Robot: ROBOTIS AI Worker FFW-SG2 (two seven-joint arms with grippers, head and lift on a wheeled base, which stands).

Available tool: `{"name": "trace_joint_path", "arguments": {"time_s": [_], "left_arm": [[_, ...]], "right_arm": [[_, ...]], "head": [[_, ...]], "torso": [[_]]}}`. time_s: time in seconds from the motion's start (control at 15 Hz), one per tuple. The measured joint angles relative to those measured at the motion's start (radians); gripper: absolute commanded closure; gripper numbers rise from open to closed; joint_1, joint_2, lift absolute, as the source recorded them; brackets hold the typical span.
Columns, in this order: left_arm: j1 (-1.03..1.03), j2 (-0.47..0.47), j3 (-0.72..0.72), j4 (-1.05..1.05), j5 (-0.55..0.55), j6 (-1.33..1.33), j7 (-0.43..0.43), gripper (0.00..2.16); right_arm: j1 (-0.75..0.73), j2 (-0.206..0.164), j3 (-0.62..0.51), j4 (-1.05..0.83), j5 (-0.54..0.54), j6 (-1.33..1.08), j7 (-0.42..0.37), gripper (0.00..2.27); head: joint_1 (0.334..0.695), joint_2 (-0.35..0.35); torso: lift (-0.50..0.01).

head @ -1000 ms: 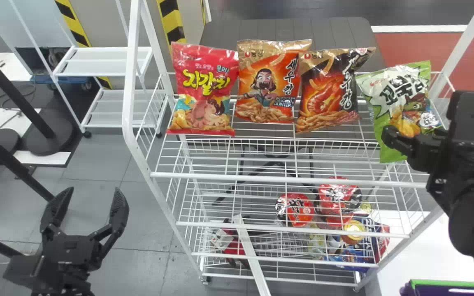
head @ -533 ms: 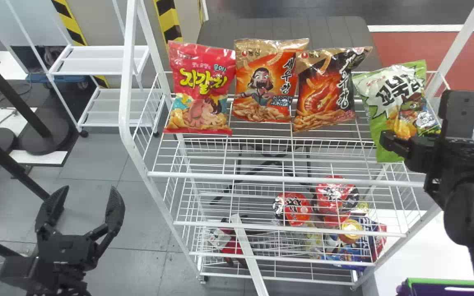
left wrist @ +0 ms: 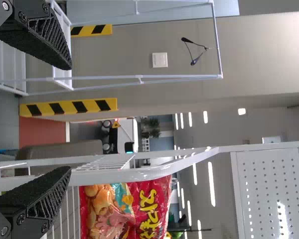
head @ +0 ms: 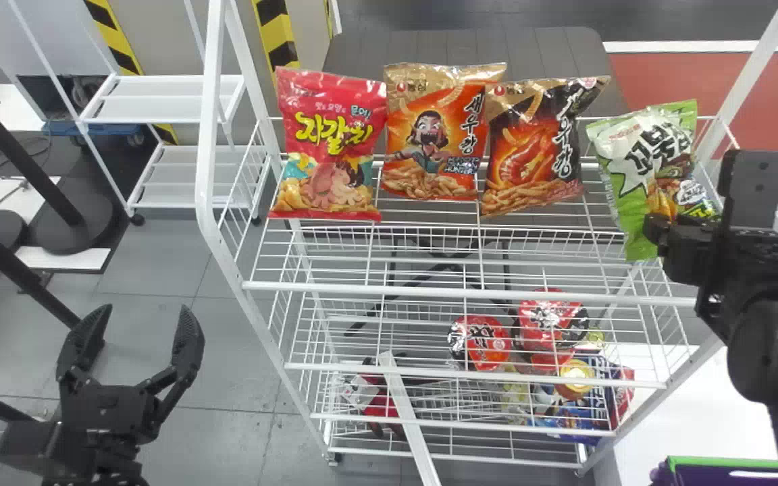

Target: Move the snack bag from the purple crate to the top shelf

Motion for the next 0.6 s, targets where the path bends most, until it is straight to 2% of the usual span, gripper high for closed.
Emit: {"name": "trace_joint_path", "arguments": {"time_s": [0.07, 0.6], "left_arm": [[0.000, 0.001, 0.000, 0.000, 0.001, 0.000, 0.000, 0.10], [0.000, 0.003, 0.000, 0.000, 0.002, 0.000, 0.000, 0.10]], "right_arm": [[0.000, 0.000, 0.001, -0.001, 0.000, 0.004, 0.001, 1.95], [0.043, 0.000, 0.014, -0.037, -0.008, -0.066, -0.002, 2.01]], "head": [[0.695, 0.074], [0.695, 0.084]], "torso": [[0.009], [0.009]]}}
